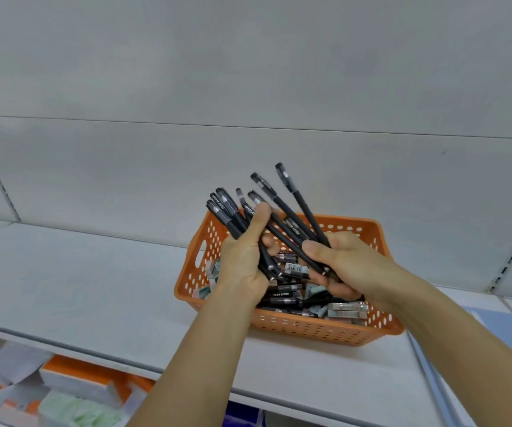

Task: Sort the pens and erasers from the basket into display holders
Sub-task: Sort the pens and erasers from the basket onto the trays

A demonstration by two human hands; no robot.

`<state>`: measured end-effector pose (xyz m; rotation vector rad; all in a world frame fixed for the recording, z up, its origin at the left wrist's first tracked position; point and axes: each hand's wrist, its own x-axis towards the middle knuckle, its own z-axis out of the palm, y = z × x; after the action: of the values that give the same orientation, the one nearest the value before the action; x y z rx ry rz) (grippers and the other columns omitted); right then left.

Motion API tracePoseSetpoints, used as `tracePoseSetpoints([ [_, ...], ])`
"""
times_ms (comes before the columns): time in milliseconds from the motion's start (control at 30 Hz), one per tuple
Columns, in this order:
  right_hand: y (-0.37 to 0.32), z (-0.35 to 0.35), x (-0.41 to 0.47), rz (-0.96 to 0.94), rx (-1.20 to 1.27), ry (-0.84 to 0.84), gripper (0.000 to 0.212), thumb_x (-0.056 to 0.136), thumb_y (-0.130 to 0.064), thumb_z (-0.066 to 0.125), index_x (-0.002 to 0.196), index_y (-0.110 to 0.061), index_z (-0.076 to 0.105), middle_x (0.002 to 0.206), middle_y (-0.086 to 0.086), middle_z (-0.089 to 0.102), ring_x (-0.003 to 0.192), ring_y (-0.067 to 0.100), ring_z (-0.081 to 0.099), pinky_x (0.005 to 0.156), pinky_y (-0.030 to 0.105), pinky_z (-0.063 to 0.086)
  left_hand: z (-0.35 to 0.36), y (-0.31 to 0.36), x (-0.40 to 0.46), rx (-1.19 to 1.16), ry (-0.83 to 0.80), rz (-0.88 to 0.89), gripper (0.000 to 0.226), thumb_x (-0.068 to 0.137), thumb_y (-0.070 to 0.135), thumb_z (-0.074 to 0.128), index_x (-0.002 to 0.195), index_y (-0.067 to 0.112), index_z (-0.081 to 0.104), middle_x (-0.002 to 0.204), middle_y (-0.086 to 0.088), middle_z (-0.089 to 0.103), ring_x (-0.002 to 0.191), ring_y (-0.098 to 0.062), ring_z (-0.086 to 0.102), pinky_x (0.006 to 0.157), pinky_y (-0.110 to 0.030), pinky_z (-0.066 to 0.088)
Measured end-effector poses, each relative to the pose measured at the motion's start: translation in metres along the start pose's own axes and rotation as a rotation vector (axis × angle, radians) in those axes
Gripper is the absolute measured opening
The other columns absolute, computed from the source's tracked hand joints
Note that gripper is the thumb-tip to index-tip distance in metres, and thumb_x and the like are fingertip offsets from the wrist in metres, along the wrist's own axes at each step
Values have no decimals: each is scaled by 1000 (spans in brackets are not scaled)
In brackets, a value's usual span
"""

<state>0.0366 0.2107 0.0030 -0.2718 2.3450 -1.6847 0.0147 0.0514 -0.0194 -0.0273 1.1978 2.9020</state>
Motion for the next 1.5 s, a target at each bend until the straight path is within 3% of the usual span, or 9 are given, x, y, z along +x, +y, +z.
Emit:
tracePoseSetpoints([
  [300,-7,6,4,-54,-4,244,34,101,-36,45,83,-12,60,67,4,63,36,13,40,33,18,27,1,-1,-2,88,149,-55,25,73,24,83,87,8,71,80,-9,74,66,-20,72,60,-31,57],
  [467,-18,10,4,-32,33,40,38,100,-41,46,76,-15,59,56,4,51,33,11,33,34,16,24,8,0,-7,215,-82,-146,29,59,27,87,76,7,73,64,-6,66,53,-19,63,55,-29,57],
  [700,-10,11,-5,16,-55,-57,39,102,-41,42,94,-6,57,67,9,63,36,18,47,33,21,31,1,6,-1,-54,-29,-123,14,69,23,82,62,13,74,69,-4,70,59,-17,69,56,-32,57],
  [833,-14,10,-7,160,28,-214,36,101,-45,43,93,-10,48,56,2,42,35,11,27,34,17,21,1,8,-2,-155,-199,-145,25,75,18,76,96,4,76,105,-14,73,98,-24,72,73,-38,60],
  [933,-18,9,-10,158,36,-287,38,100,-47,43,88,-12,49,58,3,39,37,10,26,35,19,19,4,13,-3,-139,-279,-139,25,75,8,74,100,5,74,97,-10,74,88,-20,72,72,-33,59],
  [1033,-14,11,-21,22,-85,-139,47,98,-51,43,88,-7,57,66,8,57,46,16,49,42,25,40,20,16,-5,-109,-343,-81,33,72,4,75,104,9,67,82,-7,69,72,-17,69,68,-33,59],
  [1200,13,-19,-69,-295,121,84,41,86,-46,66,121,-26,62,113,-2,71,105,16,68,87,32,57,73,-12,-19,196,-467,88,14,76,6,78,84,18,74,73,-8,68,68,-22,66,66,-34,57],
  [1367,61,-75,-125,-234,23,361,30,74,-17,80,101,-20,67,91,-2,74,86,12,71,65,22,56,138,-104,-62,478,-577,155,11,72,10,82,77,14,72,71,-6,70,69,-19,68,69,-36,58],
  [1500,114,-126,-170,-170,121,557,36,85,-10,72,101,-40,60,88,-25,72,82,-5,68,61,12,52,184,-191,-94,675,-602,137,17,71,17,84,81,13,70,72,2,73,69,-10,70,61,-17,54],
])
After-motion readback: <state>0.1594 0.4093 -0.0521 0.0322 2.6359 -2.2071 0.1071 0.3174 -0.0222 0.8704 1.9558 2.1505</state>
